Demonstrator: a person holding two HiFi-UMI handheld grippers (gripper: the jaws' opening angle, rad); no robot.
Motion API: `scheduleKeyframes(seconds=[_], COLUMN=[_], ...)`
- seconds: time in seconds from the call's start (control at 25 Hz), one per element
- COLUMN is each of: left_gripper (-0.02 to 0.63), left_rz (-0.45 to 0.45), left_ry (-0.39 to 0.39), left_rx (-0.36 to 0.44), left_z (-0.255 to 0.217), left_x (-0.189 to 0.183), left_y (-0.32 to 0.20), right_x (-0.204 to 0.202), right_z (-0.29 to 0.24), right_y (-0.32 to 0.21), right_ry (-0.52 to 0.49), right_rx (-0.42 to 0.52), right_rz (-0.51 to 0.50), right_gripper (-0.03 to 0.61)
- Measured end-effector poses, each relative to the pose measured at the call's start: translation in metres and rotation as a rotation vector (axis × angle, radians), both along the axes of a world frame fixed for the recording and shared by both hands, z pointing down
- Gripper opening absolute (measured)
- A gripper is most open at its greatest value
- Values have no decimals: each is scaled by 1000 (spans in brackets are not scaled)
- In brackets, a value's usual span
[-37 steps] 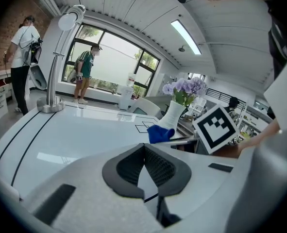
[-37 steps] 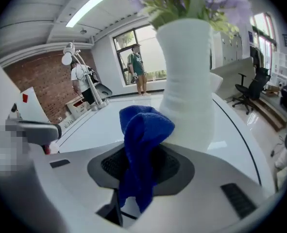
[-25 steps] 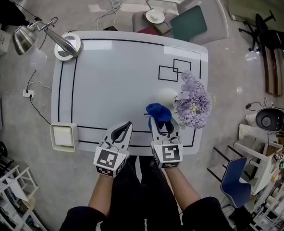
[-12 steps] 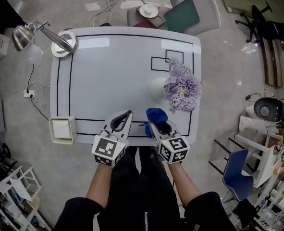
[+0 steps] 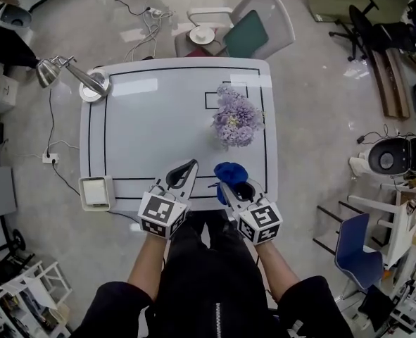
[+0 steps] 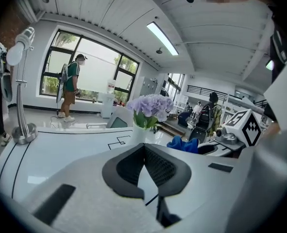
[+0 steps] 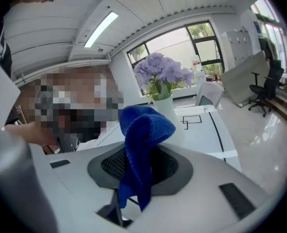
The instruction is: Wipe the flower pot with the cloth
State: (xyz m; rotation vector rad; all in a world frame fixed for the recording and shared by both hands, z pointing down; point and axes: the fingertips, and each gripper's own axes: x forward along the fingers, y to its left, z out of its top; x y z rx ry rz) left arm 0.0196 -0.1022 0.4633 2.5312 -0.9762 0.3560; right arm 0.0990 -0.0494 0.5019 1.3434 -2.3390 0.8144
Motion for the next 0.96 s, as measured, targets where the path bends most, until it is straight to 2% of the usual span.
scheduleKeyframes(seconds=[0.32, 0.56, 0.96], left_gripper=[6, 6, 6], left_rz=[28, 47, 78], left_ry=[-30, -36, -46], left_rx=[33, 25, 60], left_z=[-24, -21, -37], left_x=[11, 21, 37], left_y=[30, 48, 48], right_x=[5, 5, 12], right_z=[-31, -40, -55], right_y=[26, 39, 42], right_ry=[-15, -12, -14], right_rx=[28, 36, 51], right_rz=[-39, -64, -74], right_gripper=[114, 114, 114])
